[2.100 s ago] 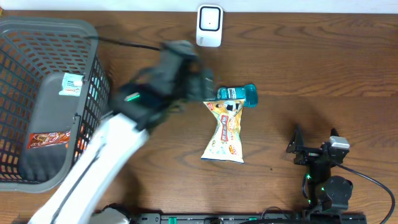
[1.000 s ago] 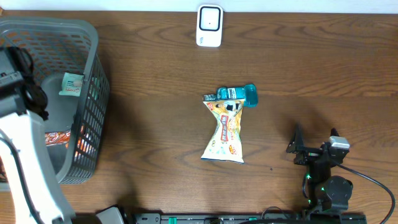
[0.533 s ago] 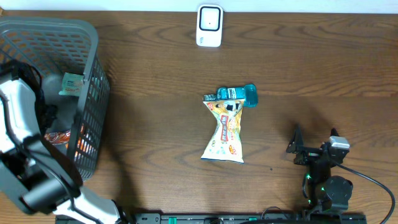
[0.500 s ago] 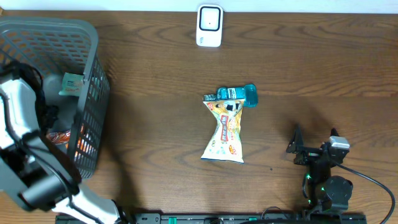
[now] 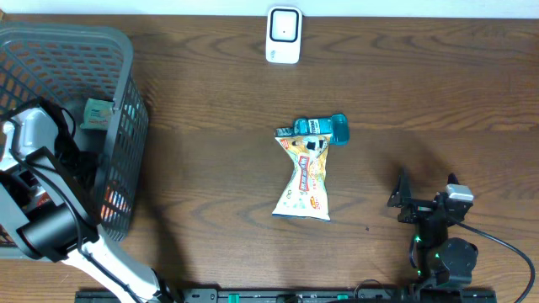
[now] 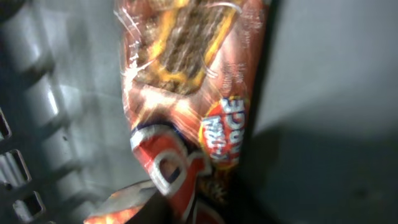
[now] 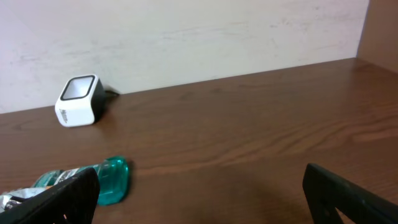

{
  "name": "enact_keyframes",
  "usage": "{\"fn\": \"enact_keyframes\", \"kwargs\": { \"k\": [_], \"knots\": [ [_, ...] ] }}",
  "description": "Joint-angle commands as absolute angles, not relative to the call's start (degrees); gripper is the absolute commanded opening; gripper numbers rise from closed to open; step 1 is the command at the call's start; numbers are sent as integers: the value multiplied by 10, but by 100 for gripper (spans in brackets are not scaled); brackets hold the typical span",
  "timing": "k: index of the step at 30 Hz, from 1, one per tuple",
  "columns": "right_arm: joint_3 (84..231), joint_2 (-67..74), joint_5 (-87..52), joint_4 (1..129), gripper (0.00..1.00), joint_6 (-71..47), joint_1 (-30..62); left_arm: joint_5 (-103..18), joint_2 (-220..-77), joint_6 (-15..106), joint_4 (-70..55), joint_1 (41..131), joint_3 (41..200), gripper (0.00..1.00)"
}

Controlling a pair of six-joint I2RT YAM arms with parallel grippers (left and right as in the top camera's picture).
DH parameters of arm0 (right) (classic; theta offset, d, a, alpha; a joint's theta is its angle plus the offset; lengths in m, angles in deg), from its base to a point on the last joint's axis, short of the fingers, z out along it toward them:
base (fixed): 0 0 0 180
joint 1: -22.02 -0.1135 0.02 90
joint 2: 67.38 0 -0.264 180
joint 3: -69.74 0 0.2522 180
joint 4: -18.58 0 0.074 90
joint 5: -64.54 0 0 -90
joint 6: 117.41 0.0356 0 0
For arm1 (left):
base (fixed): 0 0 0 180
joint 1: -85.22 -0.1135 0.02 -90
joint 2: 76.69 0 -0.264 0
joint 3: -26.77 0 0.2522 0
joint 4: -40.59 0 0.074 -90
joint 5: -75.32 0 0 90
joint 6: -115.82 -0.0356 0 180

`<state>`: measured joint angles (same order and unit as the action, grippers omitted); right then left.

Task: Scan the item barcode
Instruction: 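Reach the left gripper into the basket and grasp the brown TOP bar, then carry the TOP bar out and place it right of the snack bag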

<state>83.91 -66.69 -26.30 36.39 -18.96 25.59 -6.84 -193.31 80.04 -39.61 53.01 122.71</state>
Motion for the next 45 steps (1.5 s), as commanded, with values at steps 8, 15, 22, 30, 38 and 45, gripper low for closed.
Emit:
{"fn": "enact_keyframes", "kwargs": {
  "k": [8, 15, 22, 30, 38, 45],
  "knots": [
    [838, -670, -261, 366, 99, -198, 258, -61, -1911, 766, -416, 527, 1231, 7],
    [838, -670, -261, 366, 99, -198, 258, -65, -1715, 739, -415, 527, 1281, 8],
    [838, -670, -261, 366, 99, -198, 258, -142, -1517, 739, -370, 528, 1283, 7],
    [838, -670, -261, 366, 99, -198, 258, -338, -1384, 739, -310, 552, 1283, 7],
    [838, -670, -261, 366, 99, -198, 258, -365, -1362, 739, -300, 691, 1283, 7],
    [838, -670, -261, 366, 99, -198, 258, -295, -1426, 739, -287, 894, 1280, 7]
  ]
}}
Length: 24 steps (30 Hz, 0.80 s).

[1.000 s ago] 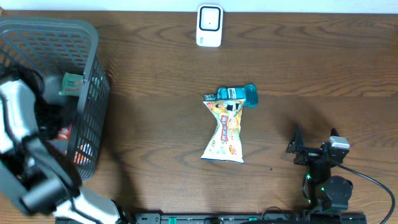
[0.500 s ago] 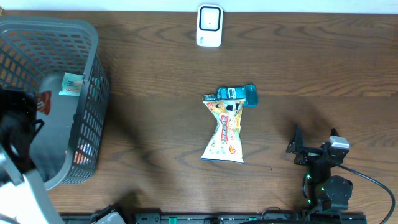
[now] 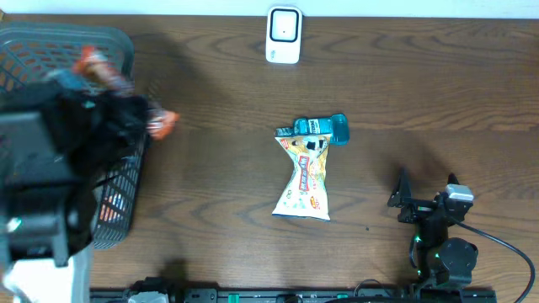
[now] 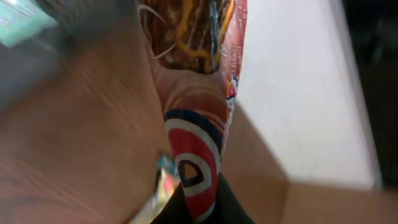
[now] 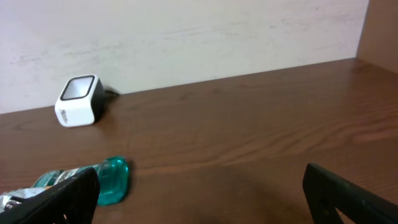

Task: Scan the item barcode
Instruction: 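Carry the TOP bar out and place it right of the snack bag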

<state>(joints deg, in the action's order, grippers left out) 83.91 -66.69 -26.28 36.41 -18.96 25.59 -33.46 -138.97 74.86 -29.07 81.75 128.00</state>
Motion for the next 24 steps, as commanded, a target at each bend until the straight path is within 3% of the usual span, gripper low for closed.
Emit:
{"fn": "enact_keyframes", "kwargs": {
  "k": [1, 11, 24],
  "knots": [
    [838, -670, -261, 366, 99, -198, 258, -282, -1440, 739, -287, 922, 1280, 8],
    [838, -670, -261, 366, 99, -198, 258, -255, -1613, 739, -218, 1124, 1280, 8],
    [838, -670, -261, 366, 99, -198, 258, -255, -1785, 738, -134, 1250, 1280, 7]
  ]
}}
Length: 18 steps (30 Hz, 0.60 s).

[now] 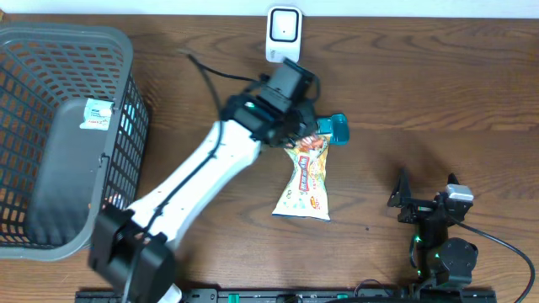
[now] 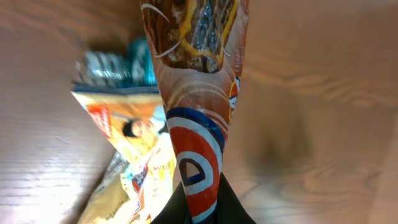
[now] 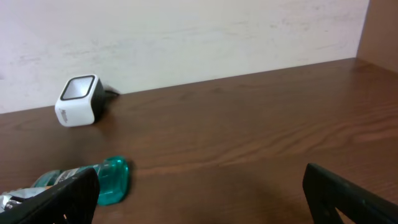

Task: Scan the item barcode
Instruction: 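Carry the TOP bar out and place it right of the snack bag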

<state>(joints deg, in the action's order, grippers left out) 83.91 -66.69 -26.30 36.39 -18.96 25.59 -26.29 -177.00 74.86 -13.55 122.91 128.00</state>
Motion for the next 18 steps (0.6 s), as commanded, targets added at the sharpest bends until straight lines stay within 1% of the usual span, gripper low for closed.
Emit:
{"fn": "enact_keyframes", "kwargs": {
  "k": [1, 4, 11, 14, 15, 16, 18],
  "knots": [
    [838, -670, -261, 366, 99, -198, 258, -255, -1794, 739, -134, 1260, 1280, 8],
    [838, -670, -261, 366, 99, -198, 258, -245, -1819, 739, -134, 1289, 1280, 7],
    [838, -670, -261, 366, 99, -198, 258, -152, -1885, 739, -133, 1363, 1278, 7],
    [838, -670, -261, 366, 99, -198, 258, -137, -1903, 739, -133, 1381, 1278, 8],
    [838, -670, -261, 366, 99, -198, 258, -137, -1906, 739, -133, 1384, 1278, 9],
    [838, -670, -261, 366, 99, -198, 258, -137, -1908, 739, -132, 1386, 1278, 14],
    [838, -670, -261, 366, 99, -198, 258, -137, -1910, 739, -131, 1386, 1278, 17]
  ]
}}
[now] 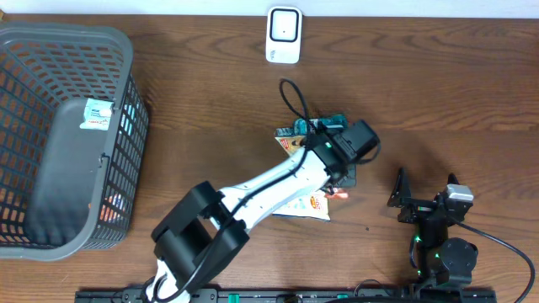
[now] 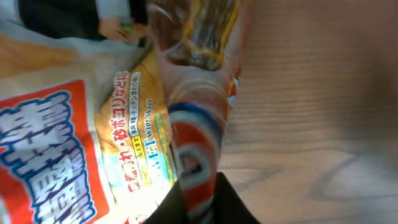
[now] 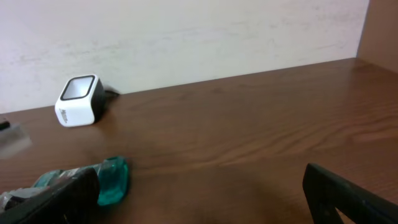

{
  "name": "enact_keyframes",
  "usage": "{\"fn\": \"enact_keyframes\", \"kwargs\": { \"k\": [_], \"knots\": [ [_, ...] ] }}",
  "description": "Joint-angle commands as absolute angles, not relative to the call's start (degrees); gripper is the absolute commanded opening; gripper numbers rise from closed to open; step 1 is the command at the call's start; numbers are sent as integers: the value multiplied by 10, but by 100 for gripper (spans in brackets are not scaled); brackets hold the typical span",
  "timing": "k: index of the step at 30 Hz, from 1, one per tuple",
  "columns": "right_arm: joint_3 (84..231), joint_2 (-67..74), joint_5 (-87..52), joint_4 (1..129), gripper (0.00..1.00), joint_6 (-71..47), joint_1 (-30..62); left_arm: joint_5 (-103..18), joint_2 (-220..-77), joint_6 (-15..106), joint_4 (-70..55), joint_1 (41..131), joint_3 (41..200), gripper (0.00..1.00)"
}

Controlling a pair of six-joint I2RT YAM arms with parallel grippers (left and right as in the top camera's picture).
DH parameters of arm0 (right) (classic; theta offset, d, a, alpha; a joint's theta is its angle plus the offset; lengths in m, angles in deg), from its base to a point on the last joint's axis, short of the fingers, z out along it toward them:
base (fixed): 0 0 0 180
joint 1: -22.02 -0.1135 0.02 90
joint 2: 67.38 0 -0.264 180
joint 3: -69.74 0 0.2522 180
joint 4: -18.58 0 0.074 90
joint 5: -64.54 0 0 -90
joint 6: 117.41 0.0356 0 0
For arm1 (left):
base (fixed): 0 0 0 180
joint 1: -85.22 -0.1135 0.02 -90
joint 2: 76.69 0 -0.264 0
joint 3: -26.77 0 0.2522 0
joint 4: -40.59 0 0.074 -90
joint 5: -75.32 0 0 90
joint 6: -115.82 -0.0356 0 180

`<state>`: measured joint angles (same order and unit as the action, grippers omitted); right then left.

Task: Scan the item barcode
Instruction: 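Carry the TOP bar out and place it right of the snack bag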

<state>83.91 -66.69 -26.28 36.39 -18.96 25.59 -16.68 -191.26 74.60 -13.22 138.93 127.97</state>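
My left gripper (image 2: 198,200) is shut on a red-brown snack packet (image 2: 194,106), low over the table just right of the yellow snack bag (image 2: 56,143). From overhead the left gripper (image 1: 340,178) reaches over that yellow bag (image 1: 296,202), and only an orange tip of the packet (image 1: 338,193) shows. A teal-capped item (image 1: 338,122) lies behind the bag. The white barcode scanner (image 1: 284,35) stands at the far edge, also seen as the scanner (image 3: 79,99) in the right wrist view. My right gripper (image 1: 421,200) rests open at the front right, holding nothing.
A grey mesh basket (image 1: 126,101) stands at the left with a few packets inside. The teal item (image 3: 112,180) lies ahead of the right gripper (image 3: 199,205). A pale wall runs behind the table's far edge.
My left gripper has moved with the packet from behind the yellow bag, near the teal item, to low at the bag's right side. The right arm has not moved.
My left gripper was down in the basket at the red-brown packet. Then it held the packet above the basket's rim. It was then over the middle of the table near the teal item, and now sits low beside the yellow bag.
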Motion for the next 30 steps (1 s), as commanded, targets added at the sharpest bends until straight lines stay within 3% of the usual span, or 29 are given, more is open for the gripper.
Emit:
{"fn": "enact_keyframes", "kwargs": {
  "k": [1, 4, 5, 9, 18, 22, 24, 30],
  "knots": [
    [838, -670, -261, 366, 99, -198, 258, -137, -1910, 739, -131, 1386, 1278, 17],
    [838, -670, -261, 366, 99, -198, 258, -137, -1910, 739, -131, 1386, 1278, 17],
    [838, -670, -261, 366, 99, -198, 258, -137, -1910, 739, -131, 1386, 1278, 27],
    [838, -670, -261, 366, 99, -198, 258, -137, -1910, 739, -131, 1386, 1278, 39],
    [838, -670, -261, 366, 99, -198, 258, -116, -1901, 678, -148, 1379, 1278, 40],
    [838, -670, -261, 366, 99, -198, 258, -110, -1859, 624, -160, 1361, 1280, 53],
    [838, -670, -261, 366, 99, -198, 258, -110, -1823, 566, -165, 1349, 1284, 66],
    [838, -670, -261, 366, 99, -198, 258, -109, -1677, 380, -180, 1299, 1289, 80]
  ]
}}
